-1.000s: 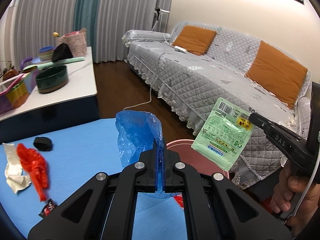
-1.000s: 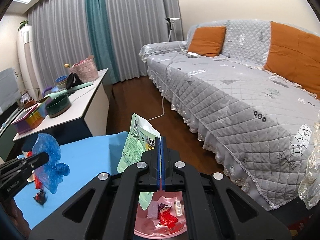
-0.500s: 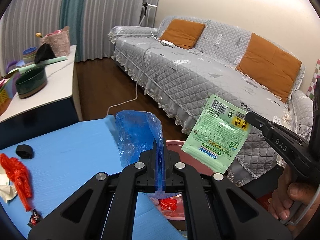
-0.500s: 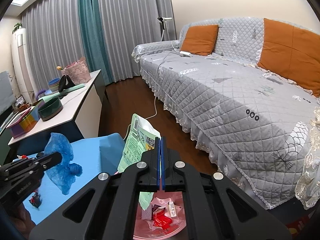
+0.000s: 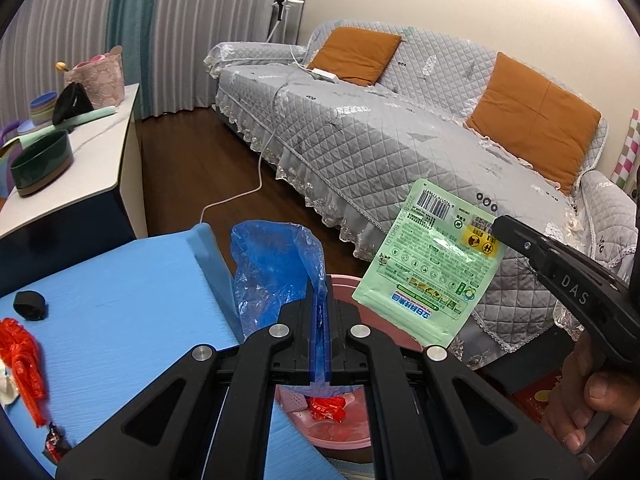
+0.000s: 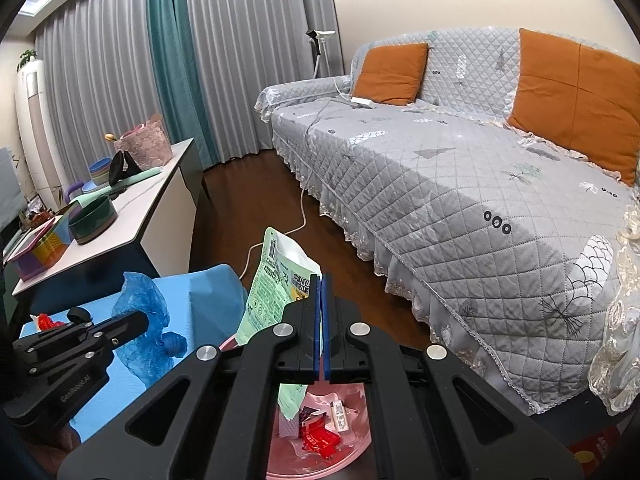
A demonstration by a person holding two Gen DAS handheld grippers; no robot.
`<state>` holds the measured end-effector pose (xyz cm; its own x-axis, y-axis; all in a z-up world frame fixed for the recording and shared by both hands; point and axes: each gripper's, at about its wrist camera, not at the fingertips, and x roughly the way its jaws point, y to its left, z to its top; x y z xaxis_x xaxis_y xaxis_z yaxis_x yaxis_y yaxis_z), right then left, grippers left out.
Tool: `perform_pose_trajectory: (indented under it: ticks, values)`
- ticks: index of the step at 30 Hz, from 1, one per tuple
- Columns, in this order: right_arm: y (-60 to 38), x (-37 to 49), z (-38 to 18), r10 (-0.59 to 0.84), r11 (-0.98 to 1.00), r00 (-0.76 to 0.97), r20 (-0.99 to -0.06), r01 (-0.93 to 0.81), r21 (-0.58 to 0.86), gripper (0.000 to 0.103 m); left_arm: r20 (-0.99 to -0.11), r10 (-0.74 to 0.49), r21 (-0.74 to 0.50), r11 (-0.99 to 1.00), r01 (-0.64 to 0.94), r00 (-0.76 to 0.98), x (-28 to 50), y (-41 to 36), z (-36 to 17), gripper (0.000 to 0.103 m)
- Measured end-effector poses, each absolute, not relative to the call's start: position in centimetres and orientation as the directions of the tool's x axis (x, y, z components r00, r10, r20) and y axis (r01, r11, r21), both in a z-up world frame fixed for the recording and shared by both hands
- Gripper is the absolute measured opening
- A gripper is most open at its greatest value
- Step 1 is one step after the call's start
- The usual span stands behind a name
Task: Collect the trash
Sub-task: 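Carry both items over the pink bin and open both tools to drop them, then move both tools back over the remaining trash on the table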
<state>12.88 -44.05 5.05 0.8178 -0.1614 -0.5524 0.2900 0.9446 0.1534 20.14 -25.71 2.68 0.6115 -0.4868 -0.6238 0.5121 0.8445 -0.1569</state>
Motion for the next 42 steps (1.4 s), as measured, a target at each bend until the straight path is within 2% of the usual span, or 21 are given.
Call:
perform_pose_trajectory:
  ticks: [9, 11, 12, 13, 14, 15, 16, 26, 36, 42]
  values:
    - [-44.3, 12.9, 4.7, -0.160, 0.943, 0.812, -0.561, 0.293, 0.156, 0.002, -0.640, -0.492, -0.178, 0.843, 0.508, 0.590, 20.4, -26.4, 2.3, 0.002]
    - [-44.4, 13.1, 4.4, -0.157, 0.942, 0.803, -0.575, 0.296, 0.156, 0.005, -0.655, -0.503, -0.198, 0.834, 0.515, 0.563, 20.7, -26.7, 2.0, 0.002]
    - [-44.5, 13.2, 4.1, -0.159, 0.941, 0.794, -0.587, 0.301, 0.152, 0.005, -0.663, -0.506, -0.206, 0.832, 0.515, 0.551, 21.0, -26.8, 1.9, 0.006]
    - [-44.6, 13.3, 3.9, -0.164, 0.939, 0.786, -0.596, 0.309, 0.150, 0.011, -0.678, -0.510, -0.220, 0.828, 0.516, 0.529, 21.3, -27.0, 1.6, 0.021]
    - [-44.7, 13.4, 3.8, -0.164, 0.938, 0.783, -0.600, 0.313, 0.152, 0.024, -0.690, -0.510, -0.229, 0.827, 0.513, 0.514, 21.5, -27.1, 1.3, 0.031]
    - [-44.8, 13.4, 3.7, -0.164, 0.935, 0.781, -0.603, 0.317, 0.156, 0.030, -0.694, -0.509, -0.233, 0.828, 0.510, 0.509, 21.5, -27.0, 1.1, 0.048]
    - [-44.9, 13.3, 3.6, -0.170, 0.932, 0.779, -0.604, 0.326, 0.158, 0.039, -0.698, -0.503, -0.231, 0.832, 0.504, 0.509, 21.5, -27.0, 0.9, 0.049]
    - [-44.7, 13.4, 3.9, -0.165, 0.926, 0.784, -0.598, 0.332, 0.179, 0.041, -0.690, -0.494, -0.214, 0.838, 0.503, 0.530, 20.5, -25.7, 1.6, 0.049]
    - [-42.3, 12.0, 6.1, -0.231, 0.927, 0.854, -0.467, 0.339, 0.159, 0.042, -0.651, -0.480, -0.201, 0.856, 0.476, 0.588, 18.8, -21.5, 4.3, 0.049]
    - [-40.9, 11.5, 6.5, -0.203, 0.936, 0.873, -0.443, 0.306, 0.174, 0.042, -0.624, -0.459, -0.197, 0.876, 0.441, 0.633, 17.7, -17.2, 5.7, 0.049]
